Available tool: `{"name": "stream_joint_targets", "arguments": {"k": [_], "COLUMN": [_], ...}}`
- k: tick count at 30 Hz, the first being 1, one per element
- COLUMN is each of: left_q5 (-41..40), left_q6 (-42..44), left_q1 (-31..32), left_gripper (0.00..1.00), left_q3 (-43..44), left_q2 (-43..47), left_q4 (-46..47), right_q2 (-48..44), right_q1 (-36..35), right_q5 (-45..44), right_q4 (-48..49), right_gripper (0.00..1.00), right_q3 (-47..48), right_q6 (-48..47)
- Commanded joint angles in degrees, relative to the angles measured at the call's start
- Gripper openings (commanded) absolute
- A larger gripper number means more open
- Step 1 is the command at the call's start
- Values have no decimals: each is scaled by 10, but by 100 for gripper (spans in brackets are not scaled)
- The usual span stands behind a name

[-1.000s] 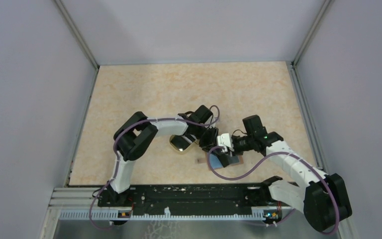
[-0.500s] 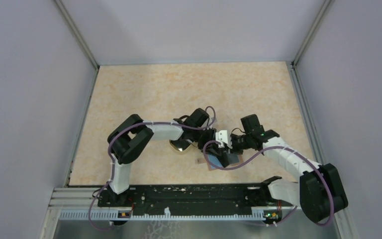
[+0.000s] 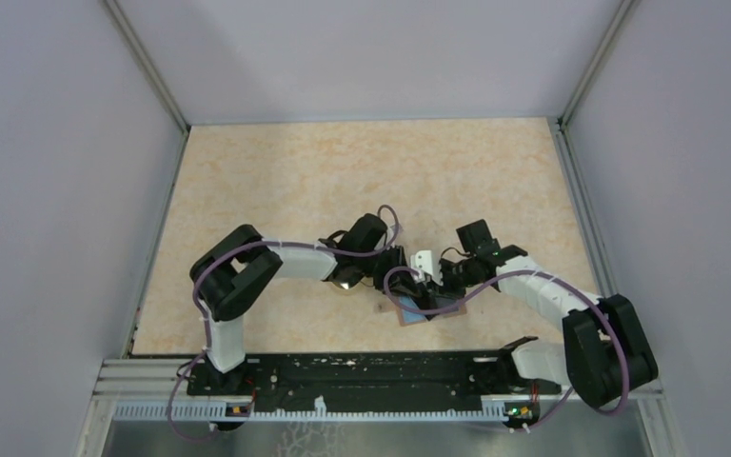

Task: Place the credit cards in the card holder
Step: Insert the credit card into the card holder.

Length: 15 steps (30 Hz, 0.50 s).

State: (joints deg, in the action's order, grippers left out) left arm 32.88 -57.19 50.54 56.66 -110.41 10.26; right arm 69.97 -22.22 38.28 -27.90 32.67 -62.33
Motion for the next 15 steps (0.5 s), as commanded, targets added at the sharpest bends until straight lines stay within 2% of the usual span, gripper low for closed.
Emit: {"name": "stream_joint_targets", "arguments": {"k": [1, 8, 15], "left_q5": [-28, -32, -47], "left_q6": [-41, -53, -39], "left_q1": [3, 14, 18], "left_gripper": [30, 27, 6], "left_q3": [-31, -34, -31], "left_q2": [41, 20, 10], "left_q4": [77, 102, 82], "right_q2": [0, 2, -6], "right_q1": [3, 3, 8], "right_q5": [4, 5, -5], "right_q4": [-2, -3, 0], "right_gripper": [23, 23, 23], "right_q3": [22, 25, 35], "right_q6": [7, 10, 31]}}
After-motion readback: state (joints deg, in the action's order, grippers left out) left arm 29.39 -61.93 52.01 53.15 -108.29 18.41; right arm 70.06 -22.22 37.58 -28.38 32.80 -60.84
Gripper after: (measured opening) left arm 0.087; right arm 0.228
